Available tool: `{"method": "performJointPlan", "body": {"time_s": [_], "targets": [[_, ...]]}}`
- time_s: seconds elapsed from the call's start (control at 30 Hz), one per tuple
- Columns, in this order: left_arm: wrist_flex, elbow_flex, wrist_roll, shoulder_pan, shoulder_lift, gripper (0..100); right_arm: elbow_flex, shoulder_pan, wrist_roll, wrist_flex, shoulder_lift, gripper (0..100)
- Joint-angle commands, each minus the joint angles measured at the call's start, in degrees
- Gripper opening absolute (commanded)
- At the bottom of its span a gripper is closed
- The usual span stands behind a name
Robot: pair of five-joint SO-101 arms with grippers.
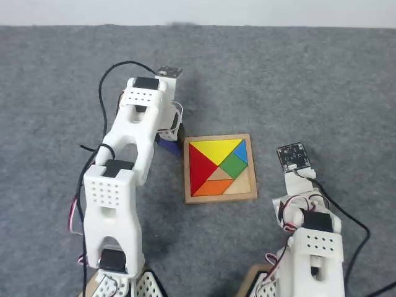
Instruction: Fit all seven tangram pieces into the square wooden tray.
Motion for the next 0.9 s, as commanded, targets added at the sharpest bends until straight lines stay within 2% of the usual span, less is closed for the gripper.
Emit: {"method": "performJointPlan", "body": {"time_s": [0.0, 0.13, 0.3, 0.43, 0.6, 0.87], "targets": [[-0.3, 0.1, 1.7, 0.5, -0.4, 22, -0.5, -0.3, -0.4, -1.4, -1.6, 0.9], [-0.1, 0.1, 1.7, 0.6, -0.8, 14, -0.5, -0.3, -0.4, -1.4, -1.6, 0.9], [-0.1, 0.0, 1.5, 1.0, -1.0, 13, -0.5, -0.3, -0.4, -1.4, -1.6, 0.9], [1.9, -1.5, -1.6, 0.4, -1.1, 10, -0.5, -0.3, -0.4, -1.4, -1.6, 0.9], [7.7, -6.6, -4.0, 1.3, -1.1, 10, -0.5, -0.3, -0.4, -1.4, -1.6, 0.9], [11.2, -10.6, -4.7, 2.1, -0.4, 12, -0.5, -0.3, -0.4, -1.4, -1.6, 0.9]]}}
